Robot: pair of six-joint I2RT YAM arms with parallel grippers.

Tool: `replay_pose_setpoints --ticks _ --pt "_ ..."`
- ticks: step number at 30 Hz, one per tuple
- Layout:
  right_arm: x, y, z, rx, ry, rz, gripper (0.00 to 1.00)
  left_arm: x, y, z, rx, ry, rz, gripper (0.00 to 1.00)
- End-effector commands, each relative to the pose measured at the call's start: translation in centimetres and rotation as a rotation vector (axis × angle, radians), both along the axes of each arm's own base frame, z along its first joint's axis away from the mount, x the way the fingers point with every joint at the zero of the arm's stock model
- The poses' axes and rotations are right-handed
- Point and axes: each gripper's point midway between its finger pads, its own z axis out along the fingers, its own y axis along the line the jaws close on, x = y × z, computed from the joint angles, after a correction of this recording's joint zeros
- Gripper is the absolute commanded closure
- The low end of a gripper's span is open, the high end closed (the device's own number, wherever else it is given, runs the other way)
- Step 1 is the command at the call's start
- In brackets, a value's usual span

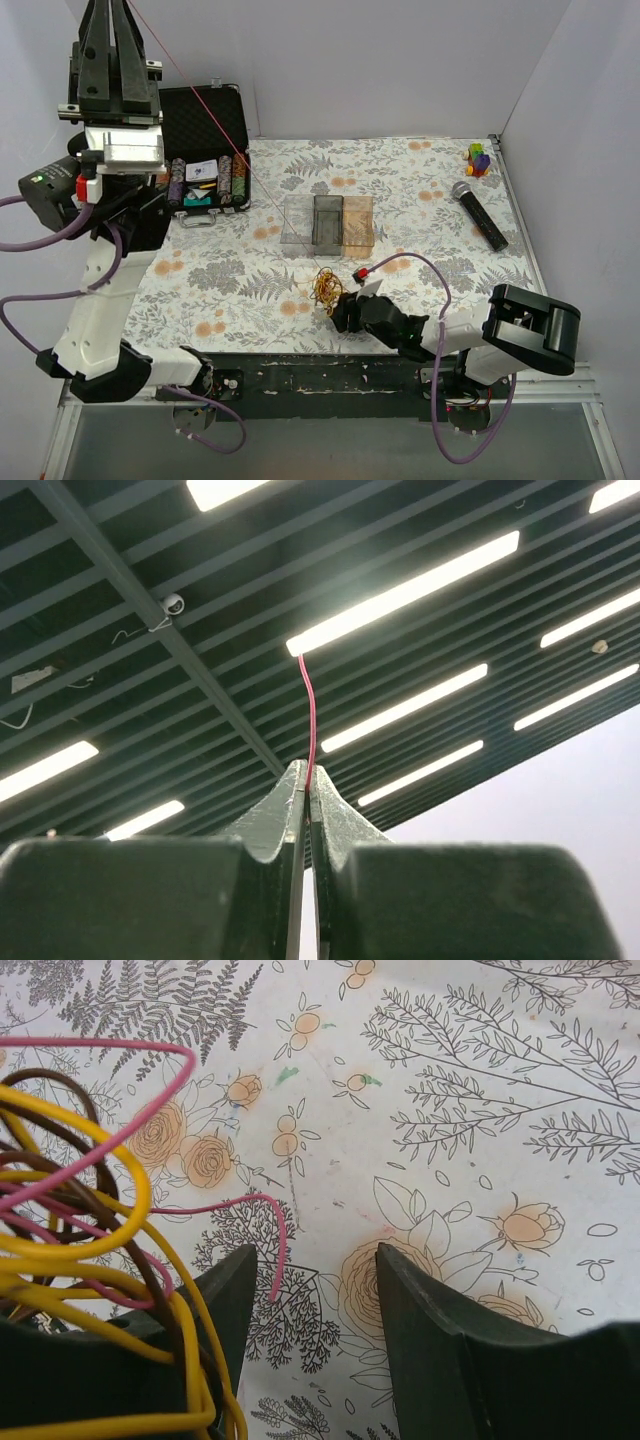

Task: Untangle the cables
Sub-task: Untie the cable.

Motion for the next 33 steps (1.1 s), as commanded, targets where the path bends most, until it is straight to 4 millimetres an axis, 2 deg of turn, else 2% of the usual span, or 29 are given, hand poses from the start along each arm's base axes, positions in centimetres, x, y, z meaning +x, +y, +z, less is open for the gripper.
replay_pose_setpoints --ticks 1,4,5,9,10,13,15,18,22,25,28,33 --pt "-1.5 -4.1 -4.3 -0.181 0.079 -0.021 0.41 -0.9 0.2 -1.2 0.033 0.047 -0.029 1.0" --pt "-1.3 -3.3 -1.9 -0.135 0.037 0.01 0.38 0.9 -2.3 -5.6 0.157 0.17 -0.088 1.0" --pt "-1.3 -3.0 -0.8 -0.112 0.013 0.027 0.36 2.2 -3.6 -8.3 0.208 0.231 -0.108 1.0" --pt "-1.3 -1.8 4.8 -0.011 -0.103 0.106 0.27 3.7 -5.4 -15.2 0.316 0.35 -0.136 1.0" --pt "-1.3 -1.6 6.1 0.001 -0.137 0.132 0.26 4.2 -5.7 -16.7 0.33 0.374 -0.14 1.0" --pt "-1.6 -0.9 9.1 0.03 -0.202 0.19 0.23 4.9 -6.6 -19.5 0.365 0.436 -0.167 1.0" --pt "-1.8 -0.2 10.4 0.035 -0.222 0.228 0.22 5.4 -6.9 -20.6 0.375 0.462 -0.177 1.0" --pt "-2.2 1.4 11.7 0.049 -0.235 0.292 0.22 5.6 -7.0 -21.2 0.382 0.485 -0.182 1.0" --pt "-2.6 4.8 13.9 0.08 -0.258 0.396 0.21 5.5 -6.8 -20.9 0.382 0.478 -0.167 1.0" --pt "-2.8 7.4 14.7 0.074 -0.268 0.46 0.21 5.4 -6.4 -20.3 0.371 0.474 -0.152 1.0" --pt "-2.8 9.9 15.3 0.065 -0.285 0.502 0.21 5.7 -6.3 -20.7 0.371 0.494 -0.144 1.0" --pt "-2.0 13.2 17.5 0.115 -0.329 0.513 0.21 5.7 -6.1 -21.7 0.374 0.515 -0.139 1.0"
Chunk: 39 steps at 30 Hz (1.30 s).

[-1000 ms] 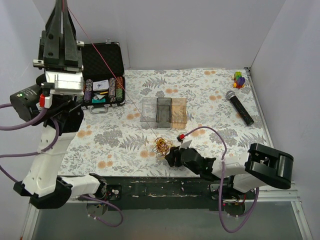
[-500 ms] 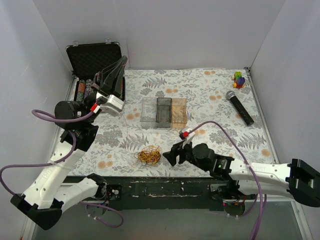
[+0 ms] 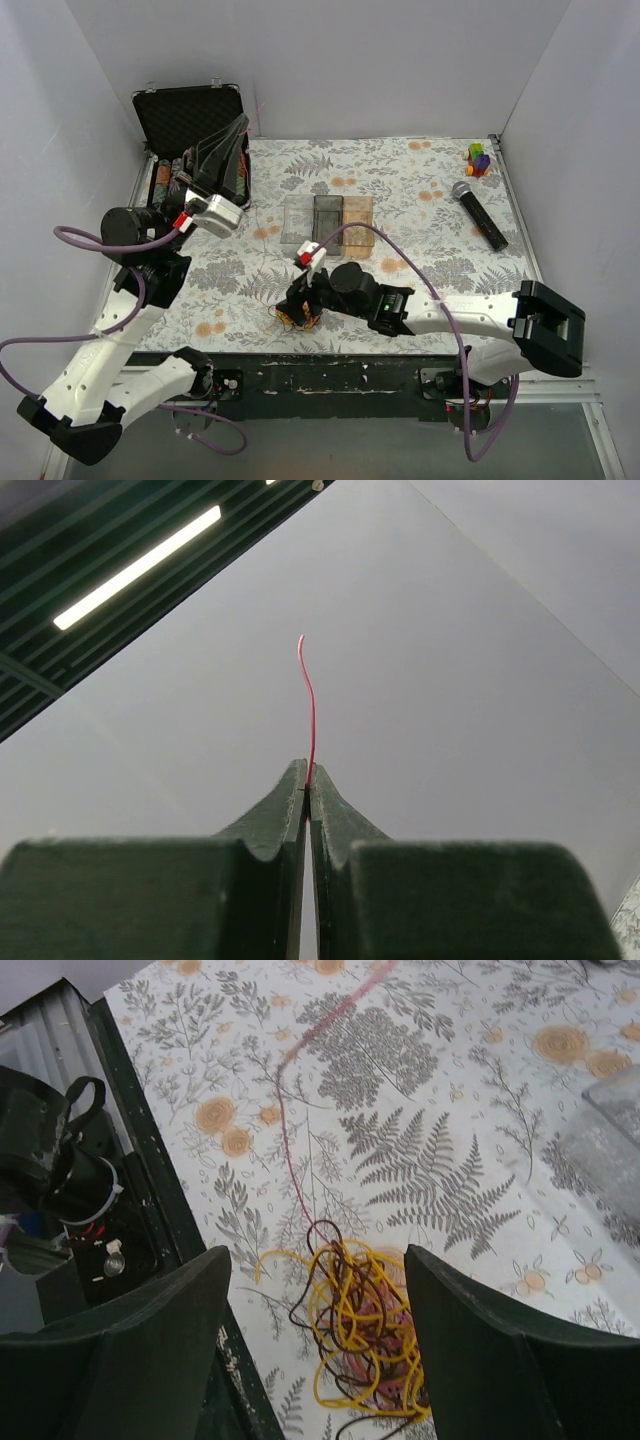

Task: Untangle the cables
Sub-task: Untie the cable.

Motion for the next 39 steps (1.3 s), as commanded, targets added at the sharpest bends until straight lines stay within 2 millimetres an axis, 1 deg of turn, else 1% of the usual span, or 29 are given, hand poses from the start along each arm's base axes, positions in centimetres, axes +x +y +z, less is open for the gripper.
replay_pose_setpoints --ticks 1,2,4,8,10,11,12,13,15,16,17,18,19,20,21,23,25,27,28,32,33,34,35,36,37,38,39 --pt "0.3 3.7 4.3 0.113 -0.074 0.066 0.21 -0.5 1.0 0.1 -0.014 0.003 0.029 1.0" --pt "0.3 4.4 4.3 0.108 -0.073 0.078 0.21 -0.5 1.1 0.3 -0.016 0.0 0.033 1.0" --pt "0.4 5.5 3.4 0.082 -0.071 0.098 0.21 -0.5 1.2 0.6 -0.024 0.001 0.039 1.0" --pt "0.7 7.3 0.6 0.023 -0.041 0.114 0.23 -0.2 1.5 0.4 -0.025 0.016 0.056 1.0" --pt "0.6 8.2 -0.2 0.011 -0.02 0.132 0.27 0.1 1.6 -0.2 -0.023 0.031 0.071 1.0" --pt "0.7 8.6 -0.9 -0.001 -0.009 0.134 0.29 0.3 1.9 -0.4 -0.028 0.044 0.087 1.0" --pt "0.2 9.0 -1.1 0.001 0.005 0.163 0.32 0.7 2.2 -1.0 -0.036 0.063 0.109 1.0" --pt "0.1 9.3 -1.5 -0.007 0.013 0.171 0.34 1.5 3.0 -1.4 -0.064 0.093 0.156 1.0" --pt "0.2 9.3 -2.3 -0.04 0.026 0.164 0.35 3.1 5.1 -2.2 -0.134 0.157 0.27 1.0" --pt "0.3 9.0 -2.6 -0.048 0.028 0.156 0.35 4.4 6.8 -3.1 -0.191 0.214 0.37 1.0" --pt "0.3 8.4 -3.2 -0.06 0.029 0.146 0.32 5.4 7.9 -4.3 -0.204 0.26 0.449 1.0" --pt "0.0 7.3 -4.3 -0.08 0.043 0.141 0.29 6.7 9.0 -6.3 -0.189 0.313 0.548 1.0" --pt "0.5 6.7 -4.3 -0.073 0.033 0.1 0.25 7.3 9.9 -8.0 -0.173 0.344 0.624 1.0" --pt "0.2 5.4 -5.4 -0.09 0.045 0.086 0.24 7.6 10.4 -10.2 -0.138 0.365 0.66 1.0" --pt "0.0 4.7 -5.7 -0.085 0.049 0.079 0.23 7.1 11.1 -11.7 -0.109 0.368 0.673 1.0" --pt "-0.3 3.4 -6.7 -0.099 0.062 0.067 0.22 6.7 10.7 -17.0 0.018 0.415 0.647 1.0" --pt "-0.6 2.5 -7.5 -0.114 0.075 0.059 0.22 6.5 10.3 -22.5 0.132 0.484 0.636 1.0" --pt "-0.7 2.0 -7.8 -0.119 0.078 0.05 0.23 6.3 9.9 -26.9 0.195 0.576 0.608 1.0" --pt "-0.6 1.8 -7.9 -0.121 0.079 0.045 0.23 6.1 9.6 -28.9 0.23 0.616 0.588 1.0" --pt "-0.6 1.4 -8.1 -0.129 0.077 0.035 0.26 5.6 8.5 -34.6 0.343 0.731 0.527 1.0" --pt "-0.6 1.3 -8.3 -0.134 0.078 0.033 0.26 5.5 8.2 -35.9 0.373 0.769 0.512 0.95" --pt "-0.4 1.3 -8.2 -0.133 0.076 0.028 0.26 5.4 7.9 -37.2 0.403 0.808 0.492 0.81" --pt "-0.4 1.2 -8.3 -0.134 0.078 0.026 0.27 5.1 7.6 -38.1 0.425 0.846 0.469 0.56" --pt "-0.4 1.2 -8.3 -0.135 0.079 0.022 0.27 4.7 7.3 -38.9 0.451 0.883 0.444 0.41" --pt "-0.4 1.2 -8.4 -0.136 0.08 0.02 0.28 4.5 7.3 -39.4 0.461 0.905 0.437 0.32" --pt "-0.4 1.2 -8.3 -0.134 0.081 0.02 0.28 4.1 6.7 -39.8 0.469 0.926 0.394 0.29" --pt "-0.4 1.2 -8.5 -0.137 0.08 0.018 0.29 3.9 6.6 -39.8 0.463 0.938 0.38 0.25"
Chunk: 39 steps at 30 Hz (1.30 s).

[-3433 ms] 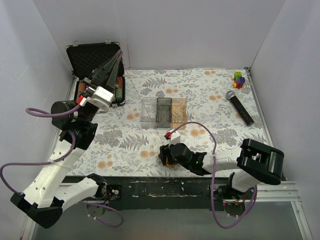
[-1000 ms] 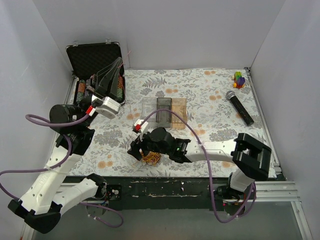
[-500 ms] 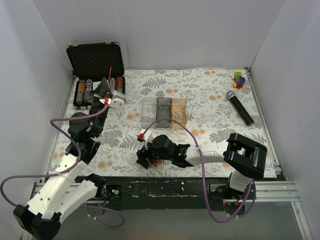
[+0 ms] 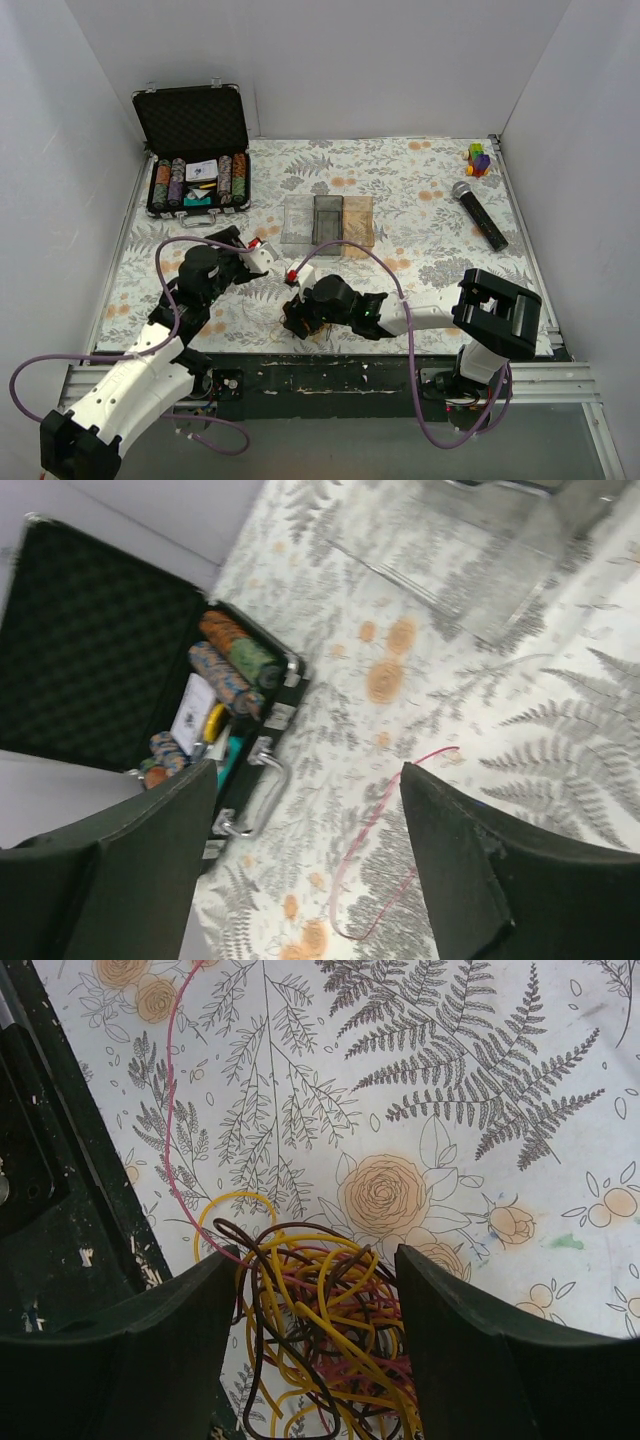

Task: Untangle the cables
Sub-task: Untie the cable.

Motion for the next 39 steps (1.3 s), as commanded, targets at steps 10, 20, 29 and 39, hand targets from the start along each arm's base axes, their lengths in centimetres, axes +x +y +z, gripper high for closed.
replay_pose_setpoints --ticks 10,20,29,39 --pt "1.8 -0.6 0.9 0.052 -0.005 -0.097 0.42 -10.2 -4.5 -2.7 -0.003 0.388 -0.52 0.14" --pt "2.3 -1.1 0.9 0.062 0.015 -0.119 0.45 -13.4 -5.7 -9.1 0.046 0.549 -0.725 0.14" --pt "2.2 -0.6 1.8 0.094 0.02 -0.108 0.49 -11.8 -8.1 -11.5 -0.092 0.64 -0.719 0.15" --pt "2.0 -0.4 2.3 0.112 0.027 -0.095 0.51 -13.3 -10.2 -12.9 -0.134 0.788 -0.795 0.25"
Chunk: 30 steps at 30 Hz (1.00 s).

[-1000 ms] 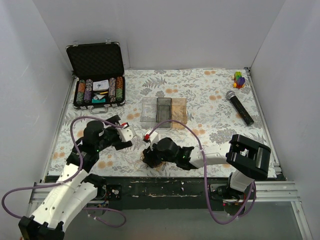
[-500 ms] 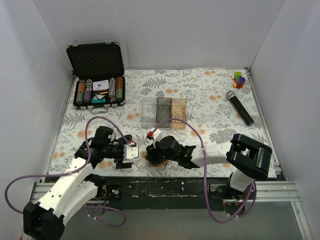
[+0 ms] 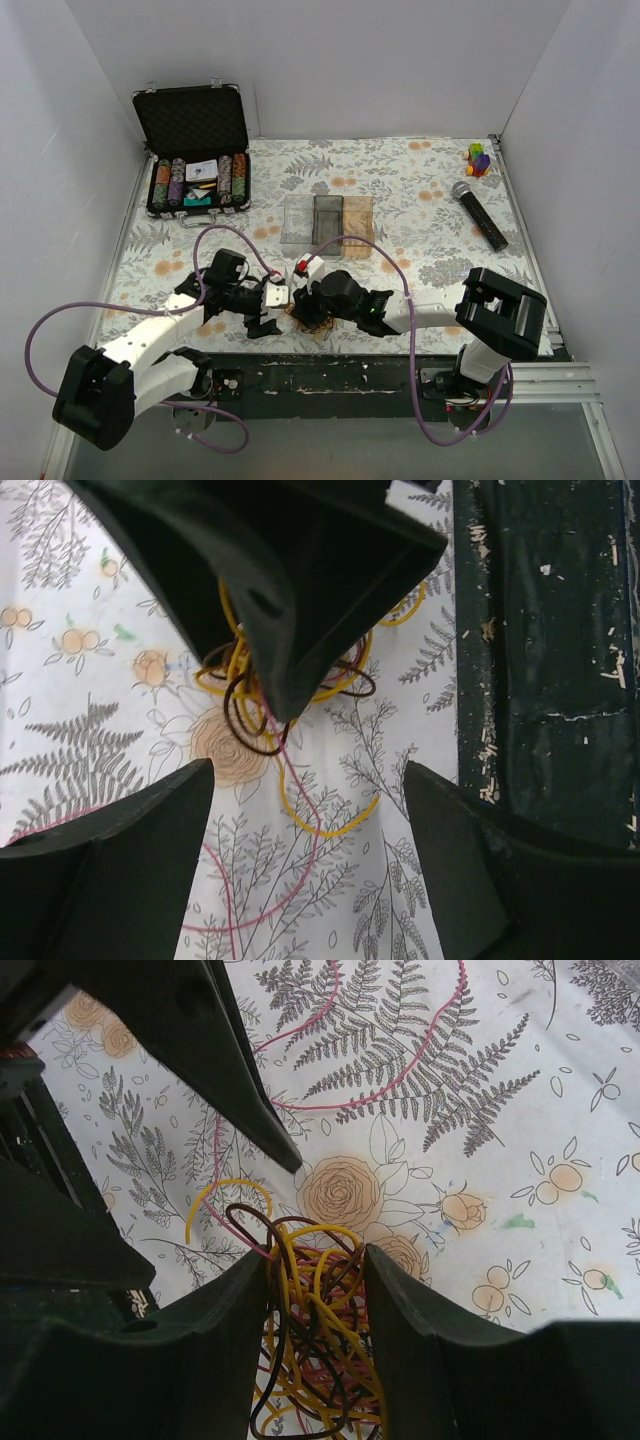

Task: Untangle the cables
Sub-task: Untie the cable.

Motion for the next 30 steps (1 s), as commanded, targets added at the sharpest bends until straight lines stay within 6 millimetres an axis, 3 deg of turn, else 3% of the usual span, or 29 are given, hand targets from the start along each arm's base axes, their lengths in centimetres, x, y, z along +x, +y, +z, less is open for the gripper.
replay_pose_setpoints --ticks 1,8,15,19,21,25,30 --pt "0.2 0.7 2.2 0.077 -0.019 0.002 0.51 0.2 -1.5 0.8 -0.043 -0.01 -0.044 0.28" --pt "0.1 0.2 2.1 0.074 -0.017 -0.004 0.51 2.6 -1.5 0.2 -0.013 -0.075 0.012 0.84" --pt "0.1 -0.9 1.4 0.067 -0.009 -0.026 0.51 3.4 -1.0 1.2 0.016 -0.135 0.028 0.87" --pt "-0.2 -1.9 0.3 0.051 0.007 -0.036 0.51 4.2 -0.4 2.2 0.036 -0.193 0.061 1.0" --pt "-0.5 -2.1 -0.1 0.05 0.021 -0.03 0.5 5.0 -0.7 3.8 0.006 -0.231 0.097 1.0" --pt "-1.0 -2.6 -1.0 0.041 0.047 -0.032 0.37 7.6 -1.6 8.7 -0.12 -0.311 0.23 1.0" --pt "-1.2 -3.1 -1.4 0.042 0.058 -0.041 0.34 10.3 -2.4 15.5 -0.263 -0.335 0.39 1.0"
